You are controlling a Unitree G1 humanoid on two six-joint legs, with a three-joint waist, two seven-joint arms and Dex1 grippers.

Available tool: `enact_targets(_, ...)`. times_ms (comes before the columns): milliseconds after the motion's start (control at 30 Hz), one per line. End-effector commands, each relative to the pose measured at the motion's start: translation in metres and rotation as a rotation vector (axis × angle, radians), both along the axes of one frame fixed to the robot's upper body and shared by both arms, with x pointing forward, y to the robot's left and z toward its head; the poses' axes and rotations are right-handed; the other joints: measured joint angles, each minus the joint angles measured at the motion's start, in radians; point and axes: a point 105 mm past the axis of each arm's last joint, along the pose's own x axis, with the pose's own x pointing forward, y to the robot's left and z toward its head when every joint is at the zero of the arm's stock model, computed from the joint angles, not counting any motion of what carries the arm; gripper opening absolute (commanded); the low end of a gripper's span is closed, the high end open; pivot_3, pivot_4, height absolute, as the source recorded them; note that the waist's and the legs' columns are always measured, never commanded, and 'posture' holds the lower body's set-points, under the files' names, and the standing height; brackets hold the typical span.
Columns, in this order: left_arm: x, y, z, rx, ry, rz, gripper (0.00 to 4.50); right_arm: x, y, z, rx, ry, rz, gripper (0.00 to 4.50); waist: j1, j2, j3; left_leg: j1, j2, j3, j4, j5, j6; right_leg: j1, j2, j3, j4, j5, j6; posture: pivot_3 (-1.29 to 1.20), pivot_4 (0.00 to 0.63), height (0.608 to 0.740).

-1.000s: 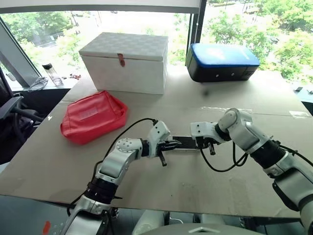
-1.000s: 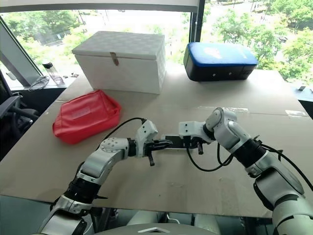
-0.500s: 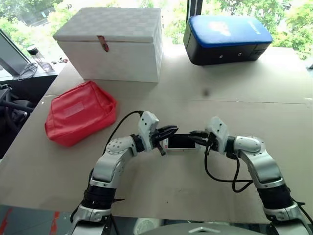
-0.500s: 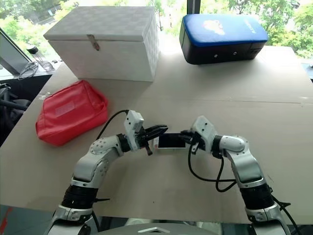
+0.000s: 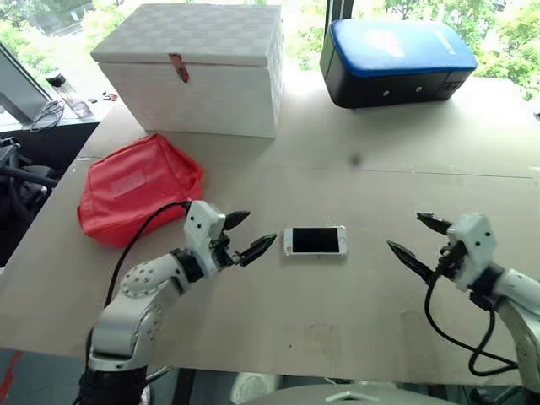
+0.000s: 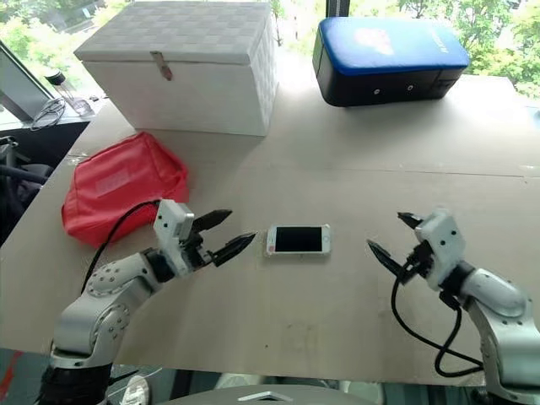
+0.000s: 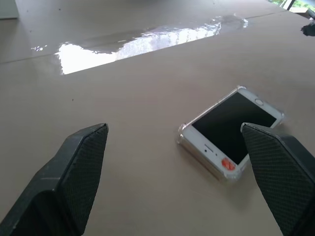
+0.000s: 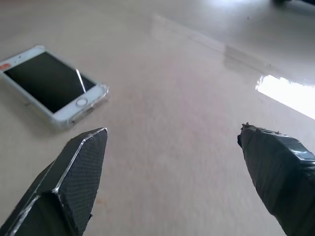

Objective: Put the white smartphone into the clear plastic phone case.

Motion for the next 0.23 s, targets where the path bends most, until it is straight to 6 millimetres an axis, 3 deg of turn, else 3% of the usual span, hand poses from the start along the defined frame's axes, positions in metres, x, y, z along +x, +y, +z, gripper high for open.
enact_targets(33,-0.0112,0.0040,0.0136,-0.002,-0.031,0.016,4.41,-0.0119,-0.0078,0.0088,-0.029,-0.031,0.001,4.50,0.000,0.000,0.001,0.000,0.000,0.000,0.002,0.000,0.000,0.000,0.000,0.000,0.002,0.000,0.000,0.00,0.150,0.740)
enact_targets(233,-0.0166,0.0061,0.0085,-0.002,0.001,0.030,4.41,-0.0190,-0.0129,0.0034,-0.044,-0.021,-0.010,4.50,0.000,0.000,0.001,0.001,0.000,0.000,0.006,0.000,-0.001,0.000,0.000,0.000,0.007,-0.001,0.000,0.00,0.150,0.740)
